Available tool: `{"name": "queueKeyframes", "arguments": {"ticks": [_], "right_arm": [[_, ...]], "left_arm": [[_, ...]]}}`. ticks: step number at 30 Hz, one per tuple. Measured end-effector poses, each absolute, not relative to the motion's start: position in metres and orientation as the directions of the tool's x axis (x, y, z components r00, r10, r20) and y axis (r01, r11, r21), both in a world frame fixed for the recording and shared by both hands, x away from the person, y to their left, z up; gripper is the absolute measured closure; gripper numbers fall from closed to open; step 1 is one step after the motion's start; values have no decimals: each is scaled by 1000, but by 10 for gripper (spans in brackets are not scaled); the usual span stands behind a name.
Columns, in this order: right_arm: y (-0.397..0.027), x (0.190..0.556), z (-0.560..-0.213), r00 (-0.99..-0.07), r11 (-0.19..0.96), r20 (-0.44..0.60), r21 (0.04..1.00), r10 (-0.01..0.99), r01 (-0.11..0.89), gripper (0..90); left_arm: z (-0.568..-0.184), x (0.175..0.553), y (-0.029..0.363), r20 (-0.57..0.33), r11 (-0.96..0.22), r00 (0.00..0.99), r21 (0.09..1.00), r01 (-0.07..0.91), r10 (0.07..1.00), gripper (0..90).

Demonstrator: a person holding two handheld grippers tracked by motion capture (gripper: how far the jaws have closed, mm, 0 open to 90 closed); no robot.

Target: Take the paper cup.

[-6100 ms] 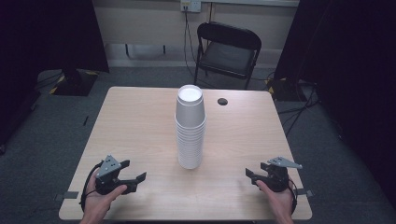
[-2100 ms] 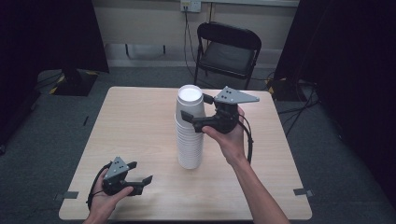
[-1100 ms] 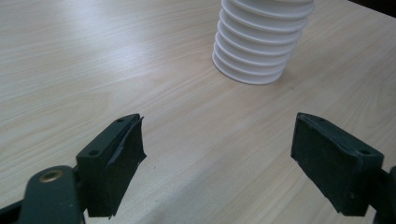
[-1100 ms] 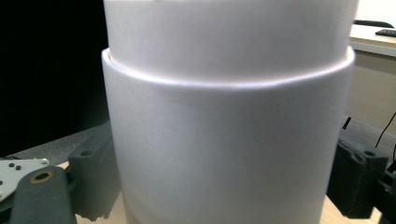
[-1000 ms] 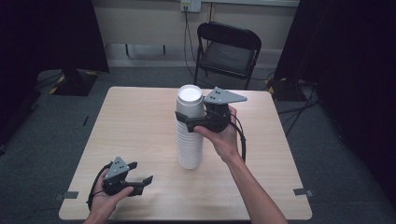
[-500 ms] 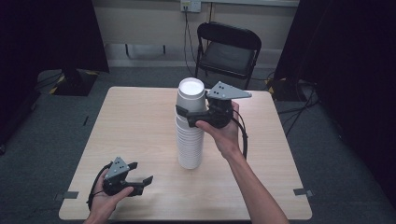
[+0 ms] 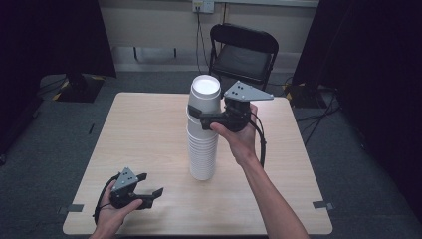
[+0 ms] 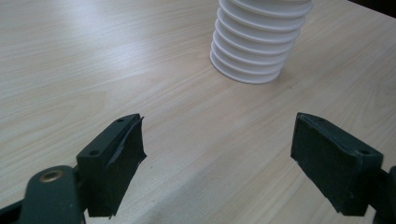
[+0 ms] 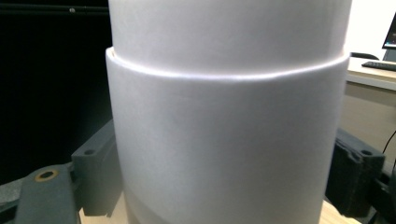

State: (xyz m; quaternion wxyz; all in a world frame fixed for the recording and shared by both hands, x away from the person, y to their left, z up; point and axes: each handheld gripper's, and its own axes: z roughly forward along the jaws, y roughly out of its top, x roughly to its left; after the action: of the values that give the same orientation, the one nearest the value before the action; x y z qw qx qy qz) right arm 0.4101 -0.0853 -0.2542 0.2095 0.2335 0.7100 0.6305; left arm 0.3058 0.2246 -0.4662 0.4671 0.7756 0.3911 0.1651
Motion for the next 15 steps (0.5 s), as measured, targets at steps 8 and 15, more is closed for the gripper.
{"name": "queueKeyframes", "arguments": {"ticks": [8, 15], "right_arm": [[-87, 408, -244, -806, 73, -4, 996, 592, 49, 154], [-90, 405, -234, -800, 52, -7, 998, 600, 30, 154]], "left_arm": [[-466, 306, 224, -100, -262, 641, 856, 445, 761, 170], [-466, 306, 224, -101, -261, 643, 857, 444, 759, 169]]}}
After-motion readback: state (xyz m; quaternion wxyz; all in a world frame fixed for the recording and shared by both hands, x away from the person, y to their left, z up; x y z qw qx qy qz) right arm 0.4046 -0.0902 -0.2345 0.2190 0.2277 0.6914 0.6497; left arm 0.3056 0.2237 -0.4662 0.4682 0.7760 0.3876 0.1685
